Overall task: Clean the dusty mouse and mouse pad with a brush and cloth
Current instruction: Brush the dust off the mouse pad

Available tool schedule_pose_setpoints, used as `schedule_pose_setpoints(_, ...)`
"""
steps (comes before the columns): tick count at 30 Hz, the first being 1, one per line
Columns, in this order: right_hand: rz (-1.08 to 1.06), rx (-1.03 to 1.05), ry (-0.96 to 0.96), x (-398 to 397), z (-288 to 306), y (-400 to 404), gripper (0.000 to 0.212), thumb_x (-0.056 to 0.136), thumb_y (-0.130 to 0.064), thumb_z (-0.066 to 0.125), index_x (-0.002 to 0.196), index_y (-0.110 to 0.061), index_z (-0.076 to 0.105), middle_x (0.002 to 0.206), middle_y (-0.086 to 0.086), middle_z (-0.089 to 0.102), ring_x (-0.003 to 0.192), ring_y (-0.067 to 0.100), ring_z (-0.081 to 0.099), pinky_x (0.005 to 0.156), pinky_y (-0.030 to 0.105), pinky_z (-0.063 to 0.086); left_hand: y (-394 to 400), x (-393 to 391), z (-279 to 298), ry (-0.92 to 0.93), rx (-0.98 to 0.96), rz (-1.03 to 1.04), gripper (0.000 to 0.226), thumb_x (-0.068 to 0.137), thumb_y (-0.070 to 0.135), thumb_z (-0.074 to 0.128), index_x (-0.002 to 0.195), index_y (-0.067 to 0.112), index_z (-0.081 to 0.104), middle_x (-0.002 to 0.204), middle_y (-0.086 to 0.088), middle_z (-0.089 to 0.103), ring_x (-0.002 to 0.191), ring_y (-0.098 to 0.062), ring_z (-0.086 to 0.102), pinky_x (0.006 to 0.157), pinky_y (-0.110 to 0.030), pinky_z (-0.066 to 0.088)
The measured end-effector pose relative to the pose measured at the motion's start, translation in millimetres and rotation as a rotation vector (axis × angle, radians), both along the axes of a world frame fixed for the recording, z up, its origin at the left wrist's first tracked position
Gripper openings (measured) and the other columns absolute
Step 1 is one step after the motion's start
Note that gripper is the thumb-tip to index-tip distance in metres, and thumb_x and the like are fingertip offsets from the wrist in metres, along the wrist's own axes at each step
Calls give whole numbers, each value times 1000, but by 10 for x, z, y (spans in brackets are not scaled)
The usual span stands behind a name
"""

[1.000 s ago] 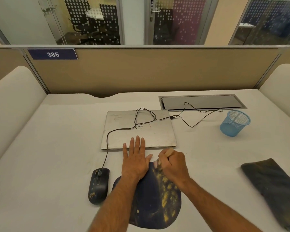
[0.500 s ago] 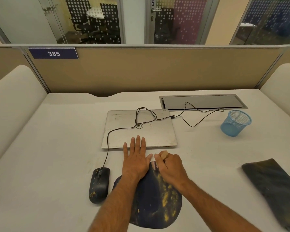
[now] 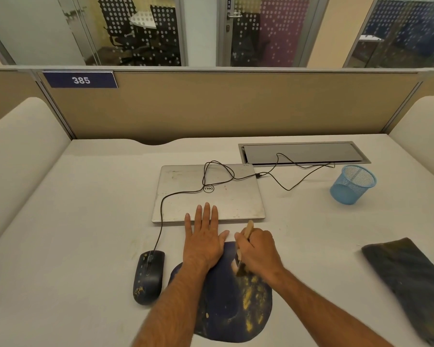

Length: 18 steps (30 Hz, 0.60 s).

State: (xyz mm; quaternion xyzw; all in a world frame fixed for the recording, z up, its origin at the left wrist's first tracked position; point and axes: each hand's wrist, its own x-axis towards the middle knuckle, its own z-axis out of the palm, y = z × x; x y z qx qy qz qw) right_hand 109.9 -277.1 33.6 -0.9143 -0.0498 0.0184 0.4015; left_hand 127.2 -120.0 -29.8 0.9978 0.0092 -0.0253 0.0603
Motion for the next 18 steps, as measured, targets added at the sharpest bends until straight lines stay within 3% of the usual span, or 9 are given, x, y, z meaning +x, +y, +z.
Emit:
schedule_pose_setpoints(3, -73, 75, -107, 0, 20, -9, 43, 98, -36, 50, 58, -23, 58, 50, -8, 57, 51, 7, 58, 49, 16, 42, 0, 3, 0, -1, 1, 1, 72, 97, 61, -1, 148, 21, -31, 158, -4, -35, 144, -24, -35, 112, -51, -30)
schedule_pose_setpoints(6, -15, 38, -117, -12, 38, -4, 36, 98, -41, 48, 67, -27, 62, 58, -11, 62, 61, 3, 62, 56, 10, 43, 3, -4, 3, -3, 4, -2, 72, 96, 62, -4, 148, 21, -32, 157, -4, -36, 144, -24, -36, 111, -51, -31)
schedule_pose_setpoints(11, -3, 13, -64, -6, 1, -34, 46, 97, -36, 49, 52, -25, 49, 46, -9, 48, 46, 7, 52, 46, 15, 35, 4, -1, -4, -10, 9, 4, 72, 98, 62, 2, 146, 21, -33, 158, -5, -36, 144, -24, -35, 109, -50, -33)
schedule_pose_setpoints(15, -58, 95, -166, 7, 45, -49, 40, 98, -35, 50, 61, -22, 59, 52, -9, 58, 59, 4, 60, 51, 12, 41, 0, 5, -8, -13, 9, 2, 72, 98, 61, 2, 147, 21, -33, 159, -5, -34, 145, -24, -33, 110, -51, -32)
schedule_pose_setpoints(18, 1, 36, -90, 5, 28, -55, 39, 98, -38, 49, 63, -23, 60, 55, -10, 59, 57, 5, 59, 52, 14, 42, 0, 2, -14, -14, 13, 2, 72, 98, 61, 1, 148, 20, -32, 158, -5, -34, 145, -25, -33, 112, -52, -30)
